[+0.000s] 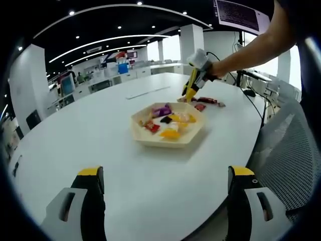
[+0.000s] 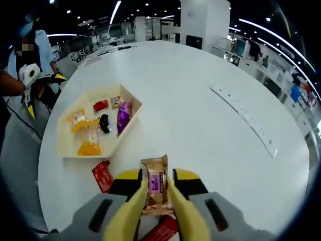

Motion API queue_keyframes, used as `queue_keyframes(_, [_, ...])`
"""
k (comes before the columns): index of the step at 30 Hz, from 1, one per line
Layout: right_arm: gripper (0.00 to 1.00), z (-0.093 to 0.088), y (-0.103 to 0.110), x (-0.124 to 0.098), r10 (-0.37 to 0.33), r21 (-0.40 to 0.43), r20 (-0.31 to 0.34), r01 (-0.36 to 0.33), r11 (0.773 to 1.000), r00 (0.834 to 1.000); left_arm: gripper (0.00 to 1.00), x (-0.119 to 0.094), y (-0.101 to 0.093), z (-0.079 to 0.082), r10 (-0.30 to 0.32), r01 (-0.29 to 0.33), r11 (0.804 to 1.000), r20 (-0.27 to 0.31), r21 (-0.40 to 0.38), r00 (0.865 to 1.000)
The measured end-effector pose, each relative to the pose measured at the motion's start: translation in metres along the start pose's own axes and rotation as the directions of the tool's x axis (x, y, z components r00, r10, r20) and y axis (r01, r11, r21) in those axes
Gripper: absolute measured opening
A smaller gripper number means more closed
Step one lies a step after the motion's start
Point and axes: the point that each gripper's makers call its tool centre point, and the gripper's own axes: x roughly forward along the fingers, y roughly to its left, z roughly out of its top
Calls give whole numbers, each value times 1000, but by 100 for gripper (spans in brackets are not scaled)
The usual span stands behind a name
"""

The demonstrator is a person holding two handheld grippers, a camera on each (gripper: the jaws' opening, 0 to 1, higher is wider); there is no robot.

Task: Place the target food into the container with the food tongs after gripping and lifting it, then release it inside without dropping or visibly crushing the food.

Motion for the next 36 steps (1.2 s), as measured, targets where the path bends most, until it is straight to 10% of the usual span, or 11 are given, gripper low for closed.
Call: queue_keyframes(36, [23, 75, 41, -33, -23, -38, 20, 24, 999, 1000, 100, -5, 3, 14, 4, -4, 1000, 81, 7, 997])
